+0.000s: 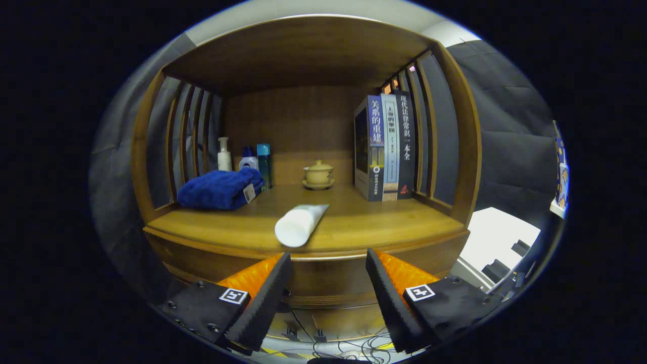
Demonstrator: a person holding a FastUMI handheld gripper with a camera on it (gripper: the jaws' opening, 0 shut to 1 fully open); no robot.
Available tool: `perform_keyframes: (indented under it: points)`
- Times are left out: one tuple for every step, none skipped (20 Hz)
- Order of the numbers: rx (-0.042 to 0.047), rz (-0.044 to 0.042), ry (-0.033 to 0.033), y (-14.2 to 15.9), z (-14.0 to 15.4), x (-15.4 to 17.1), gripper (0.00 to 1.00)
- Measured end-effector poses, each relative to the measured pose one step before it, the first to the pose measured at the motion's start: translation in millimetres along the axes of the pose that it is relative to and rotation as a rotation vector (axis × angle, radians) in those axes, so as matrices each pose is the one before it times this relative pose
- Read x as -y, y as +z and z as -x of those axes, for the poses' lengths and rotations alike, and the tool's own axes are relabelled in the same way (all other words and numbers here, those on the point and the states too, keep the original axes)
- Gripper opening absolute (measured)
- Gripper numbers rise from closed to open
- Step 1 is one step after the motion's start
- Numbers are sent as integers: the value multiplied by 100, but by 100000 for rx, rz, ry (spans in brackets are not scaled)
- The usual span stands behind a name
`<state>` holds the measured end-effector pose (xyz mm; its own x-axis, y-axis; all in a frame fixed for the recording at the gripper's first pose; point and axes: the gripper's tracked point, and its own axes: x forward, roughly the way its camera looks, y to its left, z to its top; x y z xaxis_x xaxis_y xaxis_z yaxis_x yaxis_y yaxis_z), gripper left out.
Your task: Pull open the drawer, take out the items inside it, and place them on the countertop above the cabinet.
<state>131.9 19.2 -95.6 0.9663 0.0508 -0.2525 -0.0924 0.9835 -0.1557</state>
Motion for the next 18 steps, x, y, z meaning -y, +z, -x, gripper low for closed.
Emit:
perform_keyframes:
  points:
    - [990, -943, 142, 1086, 450, 257, 98]
    - [577, -1057, 315, 1026, 410, 281, 98]
    - [403, -418, -169, 1088, 604, 365, 97]
    - [685, -95, -236, 1181, 552, 433, 97]
    - [1149, -234, -1075, 1314, 505, 547, 97]
    - [1322, -519, -883, 1282, 445, 545, 97]
    - [1594, 103, -675, 1360, 348, 451, 97]
    - [2033, 1109, -1339, 1386, 305, 710, 97]
    - [1865, 1866, -1448, 1335, 580, 701, 97]
    - [1723, 1722, -870, 1057, 365, 582, 97]
    - [1778, 467, -486, 1089, 440, 375, 97]
    - [1331, -874, 166, 836, 477, 221, 97]
    - [794, -1289, 427, 723, 379, 134, 97]
    - [591, -1132, 353, 679, 305, 259, 97]
    - [375, -439, -112, 604, 416, 387, 97]
    - [213, -53, -507, 543, 315, 400, 97]
    - [412, -143, -391, 569, 208, 284, 97]
    - [111, -331, -194, 440, 332, 191, 97]
